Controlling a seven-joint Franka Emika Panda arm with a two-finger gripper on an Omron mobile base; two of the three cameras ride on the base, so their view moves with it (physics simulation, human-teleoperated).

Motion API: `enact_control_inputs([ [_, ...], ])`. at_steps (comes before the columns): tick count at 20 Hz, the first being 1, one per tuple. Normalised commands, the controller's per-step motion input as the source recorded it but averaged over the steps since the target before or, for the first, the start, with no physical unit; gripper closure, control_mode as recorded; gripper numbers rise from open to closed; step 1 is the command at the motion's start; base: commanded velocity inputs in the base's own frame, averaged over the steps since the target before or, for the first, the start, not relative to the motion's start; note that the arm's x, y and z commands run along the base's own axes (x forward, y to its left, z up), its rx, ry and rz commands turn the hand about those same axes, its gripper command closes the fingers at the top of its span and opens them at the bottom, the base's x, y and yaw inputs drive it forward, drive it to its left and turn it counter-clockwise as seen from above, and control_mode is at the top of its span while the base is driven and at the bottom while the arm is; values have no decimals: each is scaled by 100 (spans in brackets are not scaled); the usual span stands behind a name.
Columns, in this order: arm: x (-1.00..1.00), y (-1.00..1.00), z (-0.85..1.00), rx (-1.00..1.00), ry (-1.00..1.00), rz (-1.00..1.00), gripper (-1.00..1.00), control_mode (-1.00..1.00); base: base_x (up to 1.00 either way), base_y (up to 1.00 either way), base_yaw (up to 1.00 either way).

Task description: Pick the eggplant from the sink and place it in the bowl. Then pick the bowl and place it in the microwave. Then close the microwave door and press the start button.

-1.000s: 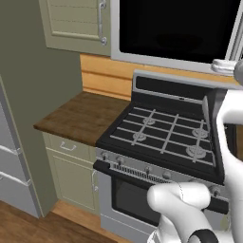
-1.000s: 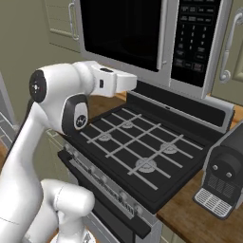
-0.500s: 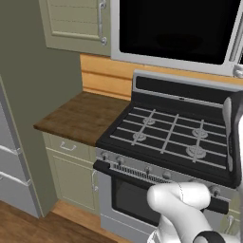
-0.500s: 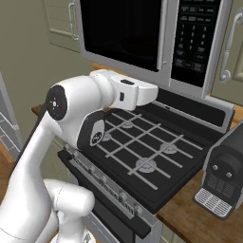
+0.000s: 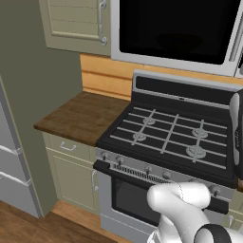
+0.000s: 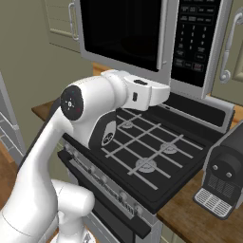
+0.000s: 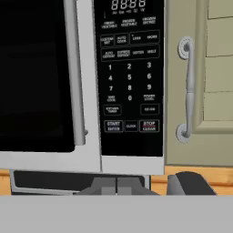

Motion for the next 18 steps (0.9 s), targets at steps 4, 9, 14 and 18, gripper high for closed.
enact_control_inputs([
  [4,44,0,0,0,0,0,100,-100,0,0,0],
  [9,58,-15,0,1,0,0,100,-100,0,0,0],
  [14,52,-38,0,4,0,0,100,-100,0,0,0],
  [18,42,-29,0,4,0,0,100,-100,0,0,0],
])
